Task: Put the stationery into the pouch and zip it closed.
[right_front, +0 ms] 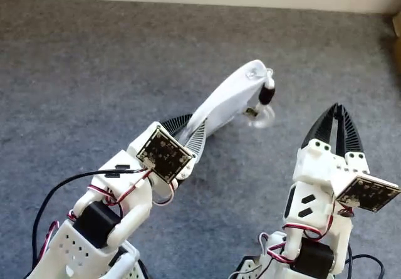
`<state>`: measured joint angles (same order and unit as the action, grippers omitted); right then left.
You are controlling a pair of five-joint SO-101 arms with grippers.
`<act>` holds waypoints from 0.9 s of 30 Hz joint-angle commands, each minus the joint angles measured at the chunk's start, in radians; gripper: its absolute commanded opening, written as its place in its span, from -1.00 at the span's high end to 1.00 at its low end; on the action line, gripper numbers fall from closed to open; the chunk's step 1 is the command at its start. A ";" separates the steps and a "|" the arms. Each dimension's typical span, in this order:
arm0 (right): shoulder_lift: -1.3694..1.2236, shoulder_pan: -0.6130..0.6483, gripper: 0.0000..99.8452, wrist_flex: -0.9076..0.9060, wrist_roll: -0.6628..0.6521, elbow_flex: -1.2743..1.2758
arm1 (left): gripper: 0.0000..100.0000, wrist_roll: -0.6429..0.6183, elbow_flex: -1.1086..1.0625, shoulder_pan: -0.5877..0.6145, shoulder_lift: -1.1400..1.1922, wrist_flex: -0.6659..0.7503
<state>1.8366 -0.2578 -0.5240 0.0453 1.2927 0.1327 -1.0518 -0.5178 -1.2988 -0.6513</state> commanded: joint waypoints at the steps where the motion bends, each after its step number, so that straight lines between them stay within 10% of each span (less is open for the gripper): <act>1: 0.001 0.101 0.98 -0.036 -0.002 -0.005 | 0.99 -0.003 0.018 0.016 -0.041 0.000; 27: 0.001 0.489 0.82 -0.065 -0.005 0.150 | 0.99 0.002 0.025 0.142 -0.031 0.002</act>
<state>1.8259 0.2133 -0.6160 0.0453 1.4385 0.1327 -1.0518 -0.4104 -1.3004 -0.6513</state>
